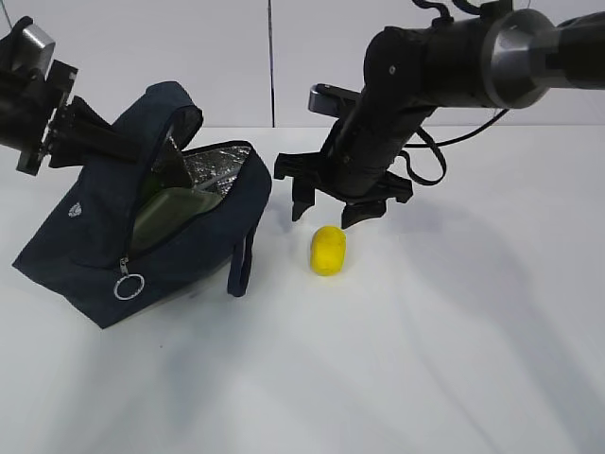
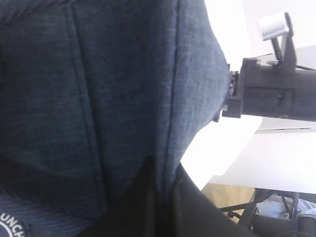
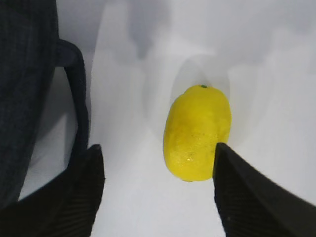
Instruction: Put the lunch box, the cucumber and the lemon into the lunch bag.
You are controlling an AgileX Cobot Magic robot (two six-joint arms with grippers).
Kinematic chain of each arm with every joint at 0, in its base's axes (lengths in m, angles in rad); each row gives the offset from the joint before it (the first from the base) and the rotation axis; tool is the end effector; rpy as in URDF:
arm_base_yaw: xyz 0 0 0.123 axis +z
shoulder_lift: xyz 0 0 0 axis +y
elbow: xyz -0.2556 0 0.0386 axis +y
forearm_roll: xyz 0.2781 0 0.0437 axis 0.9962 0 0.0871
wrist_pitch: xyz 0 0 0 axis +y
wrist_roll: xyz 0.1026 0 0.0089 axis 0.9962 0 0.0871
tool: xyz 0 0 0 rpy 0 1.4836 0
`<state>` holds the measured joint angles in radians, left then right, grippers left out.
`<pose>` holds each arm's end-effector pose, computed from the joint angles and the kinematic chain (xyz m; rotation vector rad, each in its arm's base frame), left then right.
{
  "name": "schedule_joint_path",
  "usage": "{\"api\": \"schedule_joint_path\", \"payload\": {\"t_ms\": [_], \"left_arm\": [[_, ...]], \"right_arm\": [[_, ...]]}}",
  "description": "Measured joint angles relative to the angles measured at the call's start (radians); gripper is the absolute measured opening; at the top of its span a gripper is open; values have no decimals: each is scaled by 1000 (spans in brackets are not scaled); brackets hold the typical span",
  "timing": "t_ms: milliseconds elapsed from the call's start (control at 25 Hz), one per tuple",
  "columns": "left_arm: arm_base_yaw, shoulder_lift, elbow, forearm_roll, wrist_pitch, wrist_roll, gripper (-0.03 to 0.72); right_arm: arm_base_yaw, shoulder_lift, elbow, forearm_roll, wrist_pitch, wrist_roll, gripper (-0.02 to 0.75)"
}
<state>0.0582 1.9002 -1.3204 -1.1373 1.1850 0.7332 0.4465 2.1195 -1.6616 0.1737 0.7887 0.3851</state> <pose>0.3953 -0.0637 0.1830 0.1801 2.5039 -1.3446 0.4244 0.2172 0.1438 0.0496 2.7941 0.4257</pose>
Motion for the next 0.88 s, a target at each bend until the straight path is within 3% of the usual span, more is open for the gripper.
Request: {"api": "schedule_joint_path", "payload": {"t_ms": [640, 880], "left_arm": [[0, 0, 0, 7, 0, 0, 0], [0, 0, 0, 10, 0, 0, 0]], "right_arm": [[0, 107, -84, -47, 21, 17, 530], [0, 126, -121, -105, 95, 25, 531]]}}
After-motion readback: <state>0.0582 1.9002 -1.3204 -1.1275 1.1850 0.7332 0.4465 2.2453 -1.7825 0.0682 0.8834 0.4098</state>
